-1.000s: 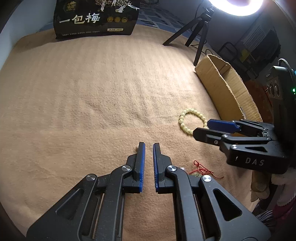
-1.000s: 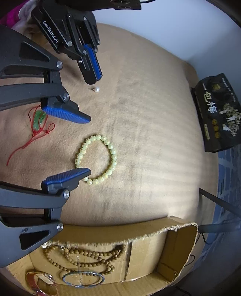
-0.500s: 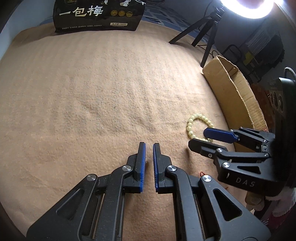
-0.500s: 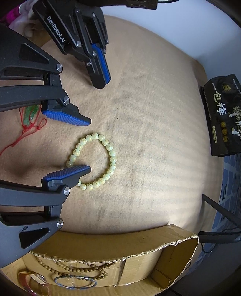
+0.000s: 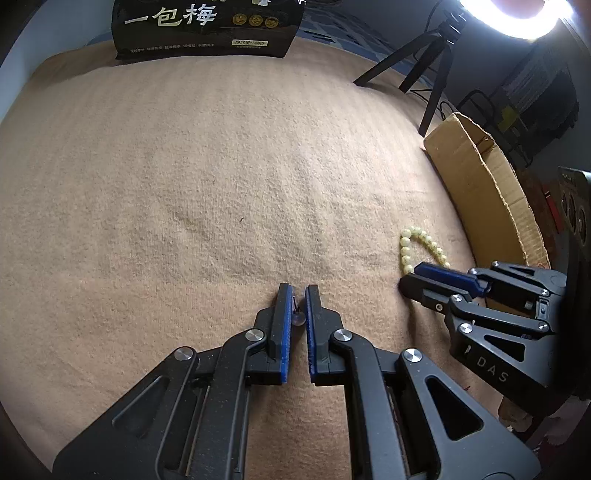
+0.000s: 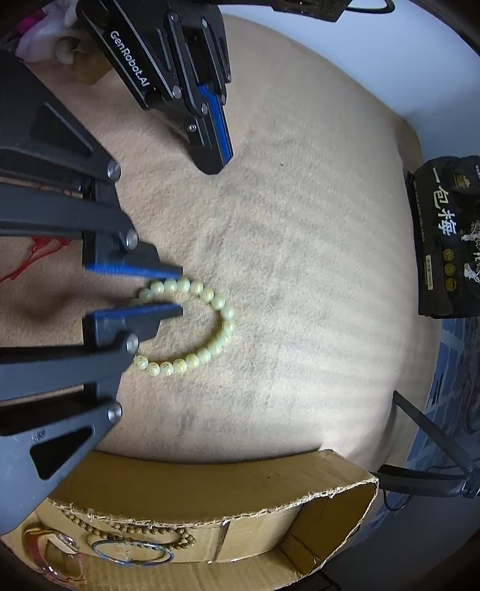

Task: Organize jewelry
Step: 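Close the right tool on the yellow bead bracelet, then carry the yellow bracelet over the cardboard box with the right tool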

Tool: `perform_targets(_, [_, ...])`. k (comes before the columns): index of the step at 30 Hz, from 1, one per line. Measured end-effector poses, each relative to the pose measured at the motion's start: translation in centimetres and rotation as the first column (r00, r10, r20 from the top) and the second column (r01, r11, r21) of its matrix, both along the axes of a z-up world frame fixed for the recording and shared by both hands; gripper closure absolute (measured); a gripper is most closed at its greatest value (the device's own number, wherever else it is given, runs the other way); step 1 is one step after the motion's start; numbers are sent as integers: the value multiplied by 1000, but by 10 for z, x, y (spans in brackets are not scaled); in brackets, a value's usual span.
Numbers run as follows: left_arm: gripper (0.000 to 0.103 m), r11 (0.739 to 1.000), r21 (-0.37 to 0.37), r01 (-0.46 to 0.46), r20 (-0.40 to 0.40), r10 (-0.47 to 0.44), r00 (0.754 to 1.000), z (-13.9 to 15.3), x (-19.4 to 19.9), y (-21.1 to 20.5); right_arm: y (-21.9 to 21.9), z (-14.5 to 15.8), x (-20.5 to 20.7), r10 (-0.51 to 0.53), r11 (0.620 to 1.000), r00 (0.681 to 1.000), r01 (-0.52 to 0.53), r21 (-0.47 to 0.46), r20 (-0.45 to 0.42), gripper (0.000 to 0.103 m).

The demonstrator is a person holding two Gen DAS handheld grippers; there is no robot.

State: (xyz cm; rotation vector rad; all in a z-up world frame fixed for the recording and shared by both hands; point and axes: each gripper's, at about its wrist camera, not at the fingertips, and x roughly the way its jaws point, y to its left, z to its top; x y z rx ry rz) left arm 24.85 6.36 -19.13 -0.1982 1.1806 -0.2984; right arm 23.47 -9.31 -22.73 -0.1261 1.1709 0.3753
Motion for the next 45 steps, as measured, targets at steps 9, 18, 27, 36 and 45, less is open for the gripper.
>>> perform_targets(9, [98,999,-27,-23,15,23,1000,9,0,8,-9,10,0,-14,999,1000,14,44,1,97])
perform_targets(18, [98,998,-52,-17,63,21,998,33,-7,6,-18,40,-3,-45,994,998,40,106,45,97])
perform_targets(27, [98,997,-82,12,121,-2,993,61,-17,-9,-32,66,-10,-81,986,993,67,153,88,97])
perform_targets(36, [98,993,-105,49,162,-32,986,84,-24,-29,-49,87,-24,-107,984,983,83,160,148,97])
perform_targets(45, [98,985,-123,117,197,-91,976,101,-34,-65,-91,116,-25,-177,975,962,142,172,209,97])
